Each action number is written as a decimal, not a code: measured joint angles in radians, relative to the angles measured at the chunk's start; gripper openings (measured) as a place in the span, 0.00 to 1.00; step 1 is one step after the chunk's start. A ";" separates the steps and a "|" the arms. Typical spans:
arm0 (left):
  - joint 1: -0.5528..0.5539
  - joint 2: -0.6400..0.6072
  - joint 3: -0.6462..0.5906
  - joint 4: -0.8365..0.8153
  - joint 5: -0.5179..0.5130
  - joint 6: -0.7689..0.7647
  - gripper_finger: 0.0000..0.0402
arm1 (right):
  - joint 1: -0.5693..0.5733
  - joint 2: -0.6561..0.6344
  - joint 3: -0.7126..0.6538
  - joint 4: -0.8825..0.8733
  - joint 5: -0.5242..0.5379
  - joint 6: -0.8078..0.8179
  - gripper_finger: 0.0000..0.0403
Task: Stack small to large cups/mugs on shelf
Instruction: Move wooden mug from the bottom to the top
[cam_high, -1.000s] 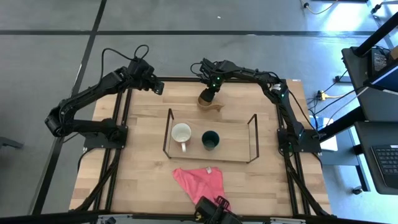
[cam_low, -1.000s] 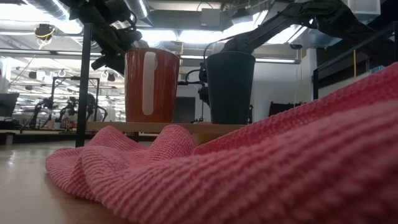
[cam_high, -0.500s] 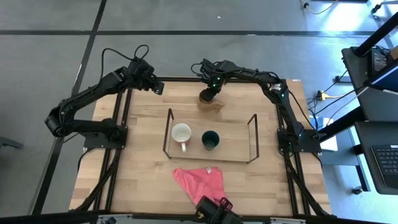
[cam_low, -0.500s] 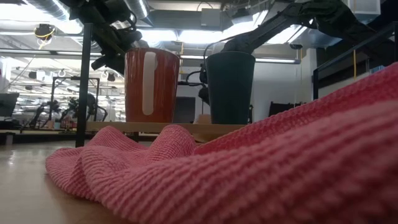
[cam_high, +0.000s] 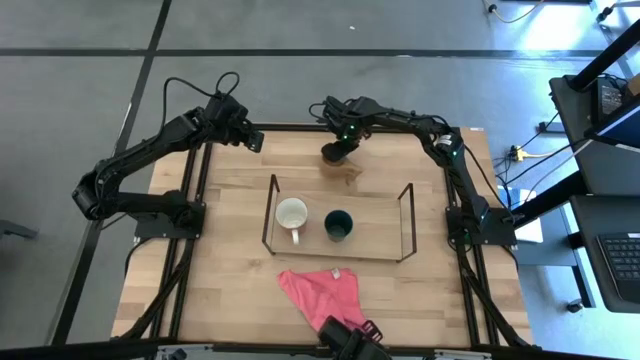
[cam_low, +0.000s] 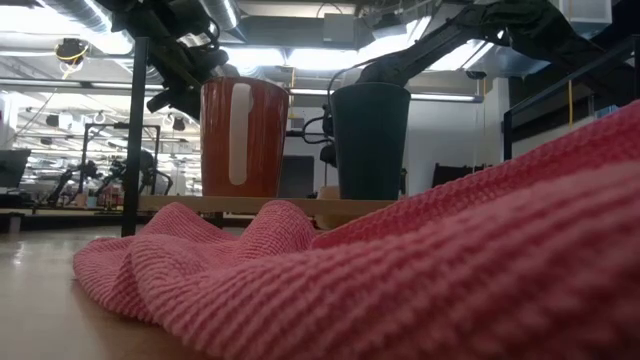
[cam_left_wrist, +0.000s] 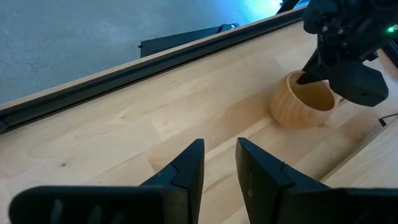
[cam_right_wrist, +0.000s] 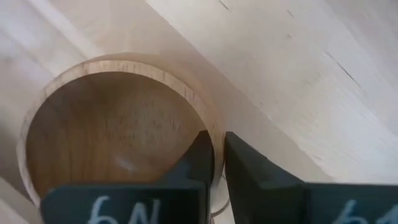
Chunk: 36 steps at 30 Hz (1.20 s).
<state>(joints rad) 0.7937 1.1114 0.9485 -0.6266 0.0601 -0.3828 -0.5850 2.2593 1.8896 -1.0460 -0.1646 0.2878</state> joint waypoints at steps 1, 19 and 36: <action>0.000 0.000 0.000 0.000 0.000 0.000 0.21 | 0.000 0.000 0.001 -0.006 0.009 0.006 0.06; 0.000 0.000 0.000 0.000 -0.059 0.258 0.22 | 0.012 -0.202 0.002 -0.237 0.215 0.276 0.07; -0.002 0.000 0.000 0.003 -0.059 0.256 0.21 | 0.247 -0.327 0.002 -0.522 0.251 0.777 0.07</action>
<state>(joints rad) 0.7918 1.1114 0.9485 -0.6238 0.0010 -0.1265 -0.3383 1.9328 1.8912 -1.5684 0.0864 1.0644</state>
